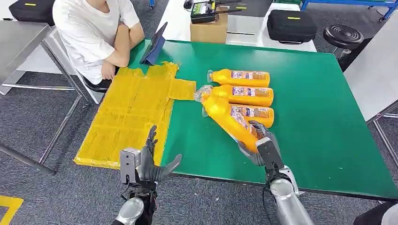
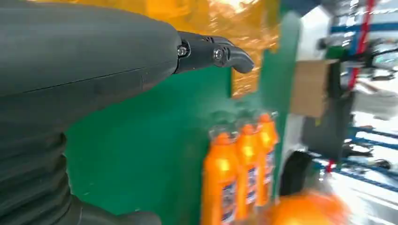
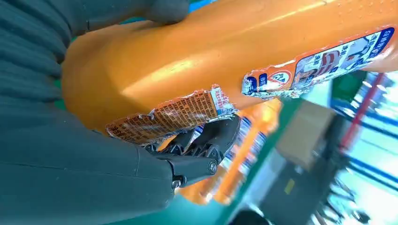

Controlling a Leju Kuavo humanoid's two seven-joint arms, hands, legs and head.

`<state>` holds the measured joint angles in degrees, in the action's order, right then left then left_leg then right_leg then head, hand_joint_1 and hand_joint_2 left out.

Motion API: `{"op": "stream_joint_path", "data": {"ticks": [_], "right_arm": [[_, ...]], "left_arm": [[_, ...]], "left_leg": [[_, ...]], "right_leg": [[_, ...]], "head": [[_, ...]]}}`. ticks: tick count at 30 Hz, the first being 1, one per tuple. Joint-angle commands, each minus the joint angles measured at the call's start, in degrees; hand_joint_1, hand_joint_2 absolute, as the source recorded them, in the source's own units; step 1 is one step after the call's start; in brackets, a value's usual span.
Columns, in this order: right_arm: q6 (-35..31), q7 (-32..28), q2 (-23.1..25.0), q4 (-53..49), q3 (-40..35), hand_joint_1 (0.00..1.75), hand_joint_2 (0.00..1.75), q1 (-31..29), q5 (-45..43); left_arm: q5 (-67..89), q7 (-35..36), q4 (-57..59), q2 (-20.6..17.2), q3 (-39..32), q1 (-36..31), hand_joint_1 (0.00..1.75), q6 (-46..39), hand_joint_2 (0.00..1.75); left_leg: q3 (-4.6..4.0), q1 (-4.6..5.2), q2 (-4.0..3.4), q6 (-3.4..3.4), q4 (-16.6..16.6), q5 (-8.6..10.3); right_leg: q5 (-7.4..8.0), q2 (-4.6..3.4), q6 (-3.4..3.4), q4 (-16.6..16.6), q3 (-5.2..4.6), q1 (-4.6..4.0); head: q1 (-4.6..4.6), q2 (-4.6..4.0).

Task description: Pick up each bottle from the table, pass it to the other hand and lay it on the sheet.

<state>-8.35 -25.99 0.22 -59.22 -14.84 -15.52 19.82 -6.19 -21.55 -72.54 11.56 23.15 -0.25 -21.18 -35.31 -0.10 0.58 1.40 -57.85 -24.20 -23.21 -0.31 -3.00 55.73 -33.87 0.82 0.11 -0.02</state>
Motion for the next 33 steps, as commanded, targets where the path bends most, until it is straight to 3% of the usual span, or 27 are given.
{"op": "stream_joint_path", "data": {"ticks": [1,6,12,23,27,33], "right_arm": [[-0.2,-1.4,2.3,-4.2,0.8,1.75,1.75,0.0,-1.9],[1.2,-3.2,2.6,-7.4,-0.9,1.75,1.75,1.4,-3.4],[6.2,-3.9,3.6,-13.5,-9.1,1.71,1.75,4.3,-4.8],[7.1,-9.2,4.7,-6.8,-21.3,1.69,1.75,3.5,-0.4],[7.6,-9.6,4.8,-5.4,-23.0,1.55,1.75,2.9,-0.7],[6.7,-8.9,4.4,-3.6,-23.8,1.66,1.75,-0.1,0.8]], "left_arm": [[-2.9,-0.9,5.9,-4.1,4.7,-2.4,0.00,10.5,1.75],[-4.0,-1.7,4.5,-4.3,5.1,-2.0,0.00,14.3,1.75],[-6.7,-5.8,1.5,-2.5,3.7,-3.3,0.00,18.1,1.75],[-14.2,-4.5,-1.6,-2.2,5.1,-4.3,0.00,23.7,1.75],[-17.9,-3.6,-2.8,-2.5,6.0,-4.3,0.00,27.3,1.75],[-20.5,-3.2,-4.7,-3.6,7.1,-3.5,0.00,31.9,1.75]], "left_leg": [[0.19,0.02,-0.14,-0.07,0.1,-0.06],[0.23,-0.01,-0.11,-0.10,0.0,-0.10],[0.20,-0.02,-0.16,-0.10,0.0,-0.16],[0.10,-0.04,-0.09,-0.06,0.0,-0.06],[0.25,-0.04,-0.14,-0.10,0.0,-0.11],[0.08,0.00,-0.17,-0.05,0.0,-0.04]], "right_leg": [[-0.05,-0.08,0.10,0.0,0.13,0.00],[-0.10,-0.03,0.14,0.0,0.18,-0.03],[-0.14,-0.08,0.14,0.1,0.14,-0.03],[-0.05,-0.04,0.10,0.0,0.07,-0.04],[-0.10,-0.05,0.15,0.0,0.20,-0.05],[-0.02,-0.11,0.08,0.0,0.03,0.00]], "head": [[0.00,0.02],[0.00,0.02],[0.00,0.02],[-0.02,0.00],[-0.02,0.02],[0.00,0.02]]}}
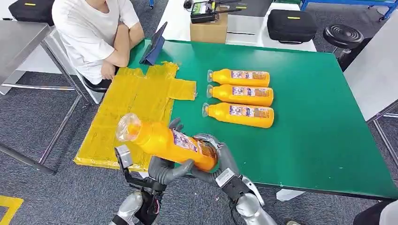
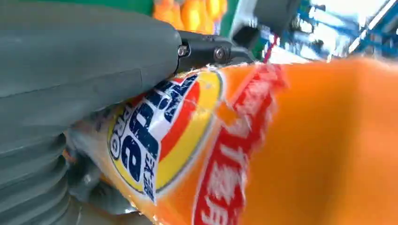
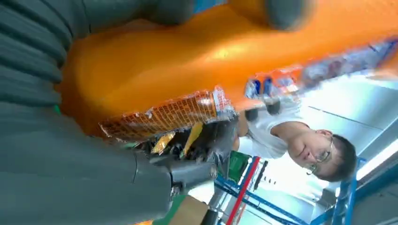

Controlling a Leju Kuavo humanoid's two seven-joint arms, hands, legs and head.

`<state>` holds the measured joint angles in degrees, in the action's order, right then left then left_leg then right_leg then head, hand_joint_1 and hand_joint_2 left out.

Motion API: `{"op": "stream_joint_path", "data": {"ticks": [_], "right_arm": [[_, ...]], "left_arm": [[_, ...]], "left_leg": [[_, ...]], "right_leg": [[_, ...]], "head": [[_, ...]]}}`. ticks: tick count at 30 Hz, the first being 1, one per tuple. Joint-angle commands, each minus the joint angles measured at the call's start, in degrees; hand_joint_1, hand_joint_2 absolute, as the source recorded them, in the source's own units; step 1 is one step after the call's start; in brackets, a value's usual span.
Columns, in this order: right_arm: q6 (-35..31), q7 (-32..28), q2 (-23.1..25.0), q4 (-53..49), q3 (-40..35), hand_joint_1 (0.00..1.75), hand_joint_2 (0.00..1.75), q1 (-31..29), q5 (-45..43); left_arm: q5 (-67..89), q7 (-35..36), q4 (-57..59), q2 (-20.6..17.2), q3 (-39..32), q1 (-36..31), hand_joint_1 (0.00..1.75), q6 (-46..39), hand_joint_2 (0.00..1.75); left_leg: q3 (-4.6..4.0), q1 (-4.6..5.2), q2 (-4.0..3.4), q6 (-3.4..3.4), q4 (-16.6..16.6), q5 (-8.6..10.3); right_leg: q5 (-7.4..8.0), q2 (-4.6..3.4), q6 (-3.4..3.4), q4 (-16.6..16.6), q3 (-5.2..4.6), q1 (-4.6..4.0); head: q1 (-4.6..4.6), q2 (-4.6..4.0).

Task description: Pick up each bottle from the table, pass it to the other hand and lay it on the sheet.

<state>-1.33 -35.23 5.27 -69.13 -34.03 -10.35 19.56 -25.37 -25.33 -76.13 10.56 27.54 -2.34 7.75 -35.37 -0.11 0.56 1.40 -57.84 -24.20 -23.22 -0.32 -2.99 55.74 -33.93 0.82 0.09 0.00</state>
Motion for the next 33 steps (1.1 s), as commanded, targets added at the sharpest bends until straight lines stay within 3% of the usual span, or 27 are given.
{"op": "stream_joint_path", "data": {"ticks": [1,3,4,5,7,9,11,12,13,15,16,28,33], "right_arm": [[0.0,0.5,-0.7,6.2,-4.8,1.68,1.75,-5.6,1.1],[0.1,0.7,-0.6,6.1,-4.8,1.66,1.75,-5.8,1.1],[0.2,0.7,-0.6,5.7,-4.9,1.62,1.75,-5.7,1.1],[0.9,1.0,-0.5,5.4,-5.1,1.62,1.75,-5.8,0.7],[2.1,1.4,-0.3,5.4,-5.4,1.45,1.75,-5.5,0.0],[2.3,1.6,-0.3,5.6,-5.6,1.45,1.75,-5.3,-0.1],[2.8,1.7,-0.2,6.7,-5.4,0.19,1.75,-5.1,-1.0],[2.8,1.7,-0.2,6.7,-5.4,0.19,1.75,-5.1,-1.0],[2.8,1.7,-0.2,6.7,-5.4,0.00,1.75,-5.0,-1.1],[2.8,1.9,0.1,6.0,-4.8,0.00,1.75,-4.5,-1.9],[2.8,2.0,0.1,5.2,-4.7,0.00,0.00,-4.2,-2.1],[2.7,2.0,0.0,3.5,-4.5,0.00,0.00,-3.7,-2.3],[-5.6,-0.6,-1.1,-3.7,-3.0,0.00,0.00,-0.9,1.5]], "left_arm": [[-0.7,0.2,-1.0,-2.8,3.0,-1.7,0.00,3.2,1.75],[-0.7,0.2,-0.8,-2.8,3.0,-1.8,0.00,3.2,1.75],[-0.6,-0.1,-0.4,-2.7,2.8,-1.9,1.33,3.2,1.75],[-1.1,-0.2,0.5,-2.4,2.5,-2.2,1.75,3.6,1.75],[-1.5,-0.4,1.2,-2.3,2.5,-2.4,1.75,4.7,1.75],[-1.9,-0.2,1.5,-2.3,2.5,-2.4,1.75,5.3,1.75],[-2.6,0.1,2.2,-2.3,2.1,-2.3,1.75,6.4,1.75],[-2.6,0.1,2.2,-2.3,2.1,-2.3,1.75,6.4,1.75],[-2.6,0.1,2.4,-2.3,2.0,-2.2,1.75,6.4,1.75],[-2.9,0.2,2.8,-2.2,1.3,-2.0,1.75,6.5,1.75],[-3.2,0.4,3.0,-2.1,1.0,-1.9,1.75,6.9,1.75],[-3.9,0.7,3.3,-2.0,0.3,-1.7,1.75,7.4,1.75],[-5.5,2.4,3.7,-1.3,-2.2,-0.9,1.75,6.7,1.75]], "left_leg": [[0.25,-0.01,-0.17,-0.07,0.0,-0.09],[0.12,-0.01,-0.05,-0.04,0.0,-0.03],[0.27,-0.02,-0.10,-0.08,0.0,-0.09],[0.17,-0.02,-0.06,-0.05,0.0,-0.05],[0.25,-0.01,-0.09,-0.07,0.0,-0.08],[0.17,-0.01,-0.06,-0.05,0.1,-0.04],[0.17,-0.01,-0.04,-0.05,0.1,-0.03],[0.18,-0.01,-0.03,-0.05,0.1,-0.03],[0.28,-0.02,-0.04,-0.07,0.1,-0.07],[0.36,-0.01,-0.05,-0.08,0.1,-0.10],[0.26,-0.02,-0.03,-0.06,0.1,-0.07],[0.27,0.00,-0.06,-0.07,0.0,-0.09],[0.13,0.00,0.01,-0.04,0.0,-0.04]], "right_leg": [[-0.05,-0.10,0.11,0.0,0.20,-0.03],[-0.02,-0.01,0.07,0.0,0.10,-0.02],[-0.07,-0.04,0.12,0.0,0.23,-0.03],[-0.03,-0.02,0.09,0.0,0.14,-0.04],[-0.07,-0.03,0.11,0.0,0.21,-0.02],[-0.04,-0.02,0.07,0.0,0.15,-0.02],[-0.04,0.00,0.07,-0.1,0.15,-0.02],[-0.04,0.01,0.07,-0.1,0.16,-0.02],[-0.08,0.01,0.10,-0.1,0.26,-0.03],[-0.12,0.02,0.13,-0.1,0.32,-0.03],[-0.08,0.02,0.10,-0.1,0.23,-0.04],[-0.10,0.00,0.11,0.0,0.23,-0.02],[-0.06,0.04,0.07,0.0,0.11,-0.01]], "head": [[0.00,0.00],[0.00,0.00],[0.00,0.00],[0.00,0.00],[0.00,0.00],[0.00,0.00],[0.00,0.00],[0.00,0.00],[0.00,0.00],[0.00,-0.02],[-0.02,-0.02],[0.00,0.00],[0.00,0.00]]}}
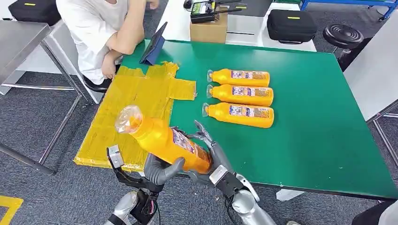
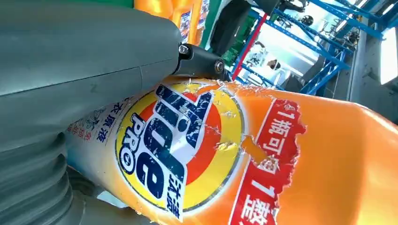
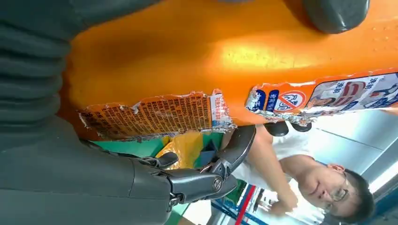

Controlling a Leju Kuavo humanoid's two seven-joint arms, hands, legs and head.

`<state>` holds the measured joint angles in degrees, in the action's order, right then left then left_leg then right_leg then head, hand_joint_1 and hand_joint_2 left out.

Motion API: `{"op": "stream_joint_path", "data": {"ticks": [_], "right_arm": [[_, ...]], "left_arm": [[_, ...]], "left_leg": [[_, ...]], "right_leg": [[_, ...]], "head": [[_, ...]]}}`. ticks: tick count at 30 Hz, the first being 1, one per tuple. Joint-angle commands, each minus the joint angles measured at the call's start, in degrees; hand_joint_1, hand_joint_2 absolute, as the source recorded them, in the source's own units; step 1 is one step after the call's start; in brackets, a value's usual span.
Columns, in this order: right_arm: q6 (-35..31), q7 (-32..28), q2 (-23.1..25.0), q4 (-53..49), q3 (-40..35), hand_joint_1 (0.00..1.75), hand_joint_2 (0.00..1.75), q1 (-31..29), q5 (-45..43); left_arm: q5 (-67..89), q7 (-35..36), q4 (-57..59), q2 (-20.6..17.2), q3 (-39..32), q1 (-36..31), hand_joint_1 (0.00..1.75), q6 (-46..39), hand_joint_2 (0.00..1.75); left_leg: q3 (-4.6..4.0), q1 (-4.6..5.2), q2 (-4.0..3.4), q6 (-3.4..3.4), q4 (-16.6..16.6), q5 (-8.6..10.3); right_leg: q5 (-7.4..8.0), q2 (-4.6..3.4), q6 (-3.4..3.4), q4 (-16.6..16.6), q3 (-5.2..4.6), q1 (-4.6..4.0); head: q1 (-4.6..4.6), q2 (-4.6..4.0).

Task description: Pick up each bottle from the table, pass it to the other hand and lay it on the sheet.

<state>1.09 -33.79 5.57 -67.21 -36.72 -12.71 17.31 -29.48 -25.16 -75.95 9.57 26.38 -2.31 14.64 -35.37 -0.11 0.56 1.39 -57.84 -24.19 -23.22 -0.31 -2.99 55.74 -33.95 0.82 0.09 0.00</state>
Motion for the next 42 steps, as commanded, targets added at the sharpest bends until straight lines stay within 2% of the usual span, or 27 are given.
{"op": "stream_joint_path", "data": {"ticks": [1,3,5,7,8,9,11,14,17,19,22,23,31,32,34,39,42], "right_arm": [[-10.1,-3.3,-1.6,-9.3,0.4,0.00,0.00,3.1,4.1],[-14.1,-5.3,-2.1,-16.0,1.0,0.00,0.00,5.8,5.3],[-20.1,-6.2,-3.1,-24.4,0.7,0.00,0.00,8.5,7.0],[-21.4,-5.5,-4.4,-28.3,0.1,0.00,0.00,9.6,7.1],[-23.1,-5.9,-4.7,-29.6,0.2,0.00,0.00,9.9,7.9],[-25.3,-6.2,-5.2,-30.8,0.0,0.00,0.00,10.1,9.0],[-29.4,-6.2,-5.7,-32.9,0.8,0.00,0.00,10.6,10.1],[-33.9,-6.2,-5.3,-32.5,3.1,0.00,0.00,11.1,10.6],[-33.5,-6.2,-5.3,-31.1,4.1,0.00,0.00,11.0,6.4],[-33.5,-6.2,-5.7,-30.3,3.1,0.00,0.00,10.7,5.8],[-32.4,-6.2,-6.2,-29.3,1.0,0.00,0.00,9.7,5.3],[-32.2,-6.2,-6.1,-29.2,0.6,0.00,0.00,9.4,5.1],[-32.2,-6.2,-5.8,-29.0,0.7,0.00,0.00,9.3,5.2],[-31.6,-6.2,-5.9,-29.0,0.6,0.00,0.00,9.2,5.1],[-29.5,-6.2,-5.4,-28.8,0.5,0.00,0.00,8.8,5.1],[-25.2,-6.2,-3.9,-28.5,1.0,0.00,0.00,9.2,6.0],[-24.3,-6.2,-3.8,-28.9,1.4,0.00,0.00,10.3,6.2]], "left_arm": [[-1.5,2.9,3.7,0.0,-2.1,-0.8,1.75,-1.8,1.75],[-1.0,4.0,4.3,0.3,-3.7,-1.0,1.75,-5.0,1.75],[5.8,3.7,5.0,1.1,-5.7,-1.5,1.75,-15.1,1.75],[8.6,3.2,6.0,0.6,-6.1,-2.5,1.75,-18.2,1.75],[15.4,1.1,6.8,-0.1,-6.1,-3.2,1.75,-24.8,1.75],[18.8,-0.2,7.1,-0.1,-6.7,-3.6,1.75,-27.7,1.75],[24.8,-1.8,7.2,-1.0,-8.4,-4.2,1.75,-32.1,1.75],[26.2,-1.5,5.2,-1.5,-10.9,-4.2,1.75,-31.6,1.75],[25.6,-0.3,3.1,-1.8,-12.0,-3.6,1.75,-29.0,1.75],[30.1,1.0,4.6,-2.8,-11.0,-4.8,1.75,-30.5,1.75],[60.0,4.6,15.4,-6.2,-6.2,-11.8,1.75,-45.9,1.75],[65.8,5.9,18.6,-6.8,-6.3,-14.0,1.75,-48.1,1.75],[66.0,5.4,20.5,-6.4,-6.7,-14.8,1.75,-47.8,1.75],[69.2,7.3,21.8,-6.8,-5.9,-15.4,1.75,-48.7,1.75],[77.8,12.4,27.4,-7.2,-5.3,-19.7,1.75,-48.4,1.75],[88.7,20.9,40.9,-7.9,-3.6,-29.5,1.75,-38.8,1.75],[88.6,21.7,45.0,-8.1,-5.6,-31.5,1.75,-34.0,1.75]], "left_leg": [[0.26,0.00,0.00,-0.06,0.0,-0.10],[0.10,0.00,0.05,-0.04,0.0,-0.05],[0.12,0.00,0.05,-0.05,0.0,-0.08],[0.13,-0.01,0.14,-0.07,0.0,-0.12],[0.11,0.00,0.13,-0.05,0.0,-0.07],[0.03,0.01,0.08,-0.05,0.0,-0.03],[0.09,-0.01,0.06,-0.07,0.0,-0.06],[0.10,-0.01,0.01,-0.07,0.0,-0.06],[0.22,-0.04,-0.01,-0.09,0.0,-0.11],[0.13,-0.04,-0.02,-0.06,0.0,-0.06],[0.15,-0.04,0.04,-0.07,0.1,-0.03],[0.10,-0.01,0.09,-0.06,0.1,0.02],[0.26,-0.02,-0.07,-0.09,0.0,-0.07],[0.21,-0.03,-0.09,-0.08,0.0,-0.04],[0.27,-0.02,-0.03,-0.10,0.0,-0.06],[0.06,-0.02,0.11,-0.08,0.0,0.05],[0.11,-0.03,0.00,-0.08,0.0,0.03]], "right_leg": [[-0.12,0.07,0.11,0.0,0.26,-0.02],[-0.08,0.09,0.07,0.0,0.12,-0.01],[-0.11,0.10,0.08,0.0,0.12,-0.02],[-0.18,0.21,0.10,0.1,0.15,-0.02],[-0.13,0.18,0.09,0.0,0.12,-0.01],[-0.07,0.12,0.07,0.0,0.02,0.00],[-0.09,0.15,0.09,0.0,0.08,-0.02],[-0.07,0.08,0.09,0.0,0.07,-0.02],[-0.12,0.08,0.13,0.0,0.20,-0.05],[-0.06,0.04,0.10,0.0,0.12,-0.05],[-0.06,0.11,0.10,-0.1,0.16,-0.05],[-0.03,0.14,0.08,-0.1,0.11,-0.02],[-0.10,0.06,0.11,0.0,0.25,-0.03],[-0.06,0.02,0.10,0.0,0.19,-0.04],[-0.11,0.08,0.12,0.0,0.26,-0.04],[-0.02,0.14,0.08,0.0,0.08,-0.03],[-0.01,0.06,0.09,0.0,0.10,-0.03]], "head": [[0.00,0.00],[0.00,0.00],[0.00,0.00],[0.00,0.00],[0.00,0.00],[0.00,0.00],[0.02,0.00],[0.02,0.00],[0.02,0.00],[-0.02,-0.02],[-0.02,0.00],[0.00,0.00],[0.00,0.00],[0.00,0.00],[0.00,0.00],[0.00,-0.02],[0.00,0.00]]}}
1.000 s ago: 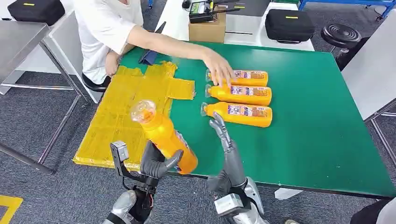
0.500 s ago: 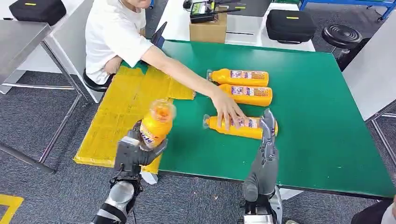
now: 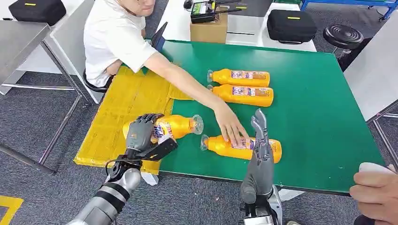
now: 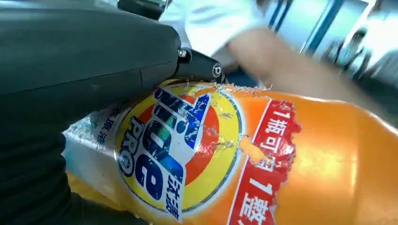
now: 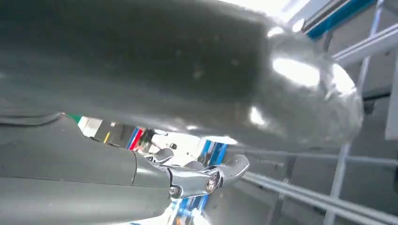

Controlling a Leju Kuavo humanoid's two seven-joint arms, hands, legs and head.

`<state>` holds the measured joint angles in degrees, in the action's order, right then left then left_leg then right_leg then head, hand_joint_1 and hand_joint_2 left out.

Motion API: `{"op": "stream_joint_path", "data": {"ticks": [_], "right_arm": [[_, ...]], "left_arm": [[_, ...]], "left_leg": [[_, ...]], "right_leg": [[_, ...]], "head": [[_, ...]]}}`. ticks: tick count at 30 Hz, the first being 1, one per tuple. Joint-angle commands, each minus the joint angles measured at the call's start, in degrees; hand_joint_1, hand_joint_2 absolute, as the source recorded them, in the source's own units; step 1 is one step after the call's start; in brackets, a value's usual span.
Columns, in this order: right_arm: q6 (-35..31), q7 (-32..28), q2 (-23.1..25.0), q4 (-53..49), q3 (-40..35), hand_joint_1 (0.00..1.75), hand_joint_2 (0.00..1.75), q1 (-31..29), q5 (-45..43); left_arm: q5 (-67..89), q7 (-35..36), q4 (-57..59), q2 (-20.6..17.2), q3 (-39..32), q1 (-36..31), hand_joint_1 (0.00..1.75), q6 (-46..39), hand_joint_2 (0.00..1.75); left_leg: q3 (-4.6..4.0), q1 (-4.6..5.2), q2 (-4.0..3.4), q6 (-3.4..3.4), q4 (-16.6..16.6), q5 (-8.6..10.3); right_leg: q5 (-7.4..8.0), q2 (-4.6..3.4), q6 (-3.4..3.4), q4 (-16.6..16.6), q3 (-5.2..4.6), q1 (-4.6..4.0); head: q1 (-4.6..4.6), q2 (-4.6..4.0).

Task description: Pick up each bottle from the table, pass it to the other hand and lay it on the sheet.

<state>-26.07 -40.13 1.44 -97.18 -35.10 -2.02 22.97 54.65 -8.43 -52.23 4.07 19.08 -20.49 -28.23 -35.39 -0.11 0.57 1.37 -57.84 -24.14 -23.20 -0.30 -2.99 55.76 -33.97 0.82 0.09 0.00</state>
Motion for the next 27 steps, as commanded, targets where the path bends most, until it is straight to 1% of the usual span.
{"op": "stream_joint_path", "data": {"ticks": [1,6,7,8,9,10,11,13,14,15,17,18,20,22,23,24,27], "right_arm": [[2.8,0.1,0.2,0.8,-0.1,0.00,0.00,0.0,0.3],[3.3,0.1,0.1,1.3,1.0,0.00,0.00,0.7,-0.8],[3.5,0.1,0.3,1.6,0.9,0.00,0.00,0.5,-1.1],[3.6,0.1,0.4,2.0,1.0,0.00,0.00,0.4,-1.3],[3.6,0.1,0.4,2.1,0.9,0.00,0.00,0.3,-1.3],[3.9,0.1,0.7,3.1,1.1,0.00,0.00,0.1,-2.0],[3.6,0.1,0.7,3.4,0.9,0.00,0.00,0.0,-1.8],[3.6,0.1,0.8,3.8,1.0,0.00,0.00,-0.2,-2.7],[3.2,0.1,0.6,3.8,0.6,0.00,0.00,-0.4,-3.1],[3.2,0.1,0.5,4.1,0.4,0.00,0.00,-0.5,-3.4],[2.6,0.1,0.2,4.2,-0.2,0.00,0.00,-0.6,-3.8],[2.4,0.1,0.0,4.3,-0.6,0.00,0.00,-0.6,-4.3],[1.9,0.1,-0.3,4.5,-1.0,0.00,0.00,-0.8,-4.5],[0.8,0.1,-0.9,5.0,-1.9,0.00,0.00,-1.3,-5.3],[0.8,0.1,-0.9,5.0,-1.9,0.00,0.00,-1.3,-5.3],[0.6,0.1,-0.9,5.2,-2.1,0.00,0.00,-1.4,-5.2],[0.6,0.1,-0.9,5.2,-2.1,0.00,0.00,-1.4,-5.2]], "left_arm": [[5.2,5.1,21.9,-2.9,1.9,-13.5,1.75,9.1,1.75],[6.1,7.0,26.0,-2.9,1.8,-15.7,1.75,16.9,1.75],[6.0,7.0,26.5,-2.8,1.7,-16.1,1.71,17.6,1.75],[5.7,7.1,27.0,-2.7,1.4,-16.3,1.36,18.4,1.75],[5.6,7.1,27.2,-2.7,1.4,-16.5,0.61,18.8,1.75],[4.7,7.0,28.0,-2.5,0.6,-16.9,0.23,20.4,1.75],[4.3,6.9,28.3,-2.4,0.4,-17.0,0.02,21.8,1.75],[2.5,5.8,28.3,-2.3,-0.7,-17.0,0.00,23.4,1.75],[-2.9,2.2,28.1,-1.7,-4.4,-16.6,0.00,27.5,1.75],[-6.9,0.0,27.6,-1.4,-7.0,-16.3,0.00,30.1,1.75],[-10.8,-3.5,25.8,-1.3,-8.7,-15.3,0.00,32.6,1.75],[-12.9,-6.0,24.2,-1.3,-9.1,-14.7,0.00,34.4,1.75],[-15.4,-6.9,22.7,-1.3,-9.7,-14.3,0.00,36.9,1.75],[-20.8,-9.0,17.6,-1.5,-9.5,-12.4,0.00,39.4,1.75],[-20.8,-9.0,17.6,-1.5,-9.5,-12.4,0.00,39.4,1.75],[-22.8,-9.8,15.3,-1.3,-9.6,-11.5,0.00,39.4,1.75],[-22.8,-9.8,15.3,-1.3,-9.6,-11.5,0.00,39.4,1.75]], "left_leg": [[0.24,-0.05,-0.01,-0.11,0.0,-0.04],[0.15,-0.03,-0.01,-0.08,0.0,0.03],[0.29,-0.04,-0.01,-0.10,0.0,-0.04],[0.22,-0.04,-0.07,-0.09,0.0,-0.01],[0.35,-0.05,-0.13,-0.12,0.0,-0.06],[0.27,-0.02,-0.12,-0.10,0.1,0.00],[0.33,-0.05,-0.16,-0.12,0.0,-0.02],[0.25,-0.03,-0.14,-0.11,0.0,0.01],[0.22,-0.02,-0.14,-0.09,0.1,0.03],[0.29,-0.04,-0.17,-0.12,0.0,-0.01],[0.31,-0.01,-0.16,-0.09,0.1,0.02],[0.46,-0.02,-0.22,-0.12,0.1,-0.02],[0.50,-0.01,-0.12,-0.10,0.1,0.01],[0.57,-0.03,-0.14,-0.11,0.1,-0.02],[0.51,0.00,-0.12,-0.08,0.1,0.02],[0.47,-0.01,-0.09,-0.08,0.1,0.02],[0.41,-0.02,-0.08,-0.08,0.0,0.03]], "right_leg": [[-0.07,0.06,0.14,0.0,0.24,-0.07],[-0.04,0.03,0.07,0.0,0.14,-0.03],[-0.11,0.04,0.11,0.0,0.29,-0.05],[-0.05,-0.03,0.09,0.0,0.21,-0.04],[-0.09,-0.07,0.13,0.0,0.32,-0.06],[-0.03,-0.07,0.10,0.0,0.24,-0.03],[-0.04,-0.09,0.13,0.0,0.31,-0.06],[-0.01,-0.08,0.10,0.0,0.21,-0.04],[0.00,-0.08,0.09,0.0,0.18,-0.02],[-0.02,-0.09,0.13,0.0,0.25,-0.06],[0.00,-0.11,0.08,0.0,0.26,-0.02],[-0.03,-0.15,0.13,0.0,0.39,-0.03],[-0.03,-0.09,0.09,0.0,0.48,-0.02],[-0.05,-0.10,0.12,0.0,0.55,-0.04],[-0.01,-0.09,0.09,0.0,0.48,0.00],[-0.02,-0.07,0.07,0.0,0.47,-0.01],[-0.02,-0.04,0.08,0.0,0.41,-0.02]], "head": [[-0.02,0.00],[0.00,0.00],[0.00,0.00],[0.00,0.00],[0.00,0.00],[0.00,0.00],[0.00,0.00],[-0.02,0.00],[0.00,0.00],[0.00,0.00],[0.00,0.00],[0.02,0.00],[0.00,0.00],[0.00,0.00],[0.00,0.00],[-0.02,0.00],[-0.02,0.00]]}}
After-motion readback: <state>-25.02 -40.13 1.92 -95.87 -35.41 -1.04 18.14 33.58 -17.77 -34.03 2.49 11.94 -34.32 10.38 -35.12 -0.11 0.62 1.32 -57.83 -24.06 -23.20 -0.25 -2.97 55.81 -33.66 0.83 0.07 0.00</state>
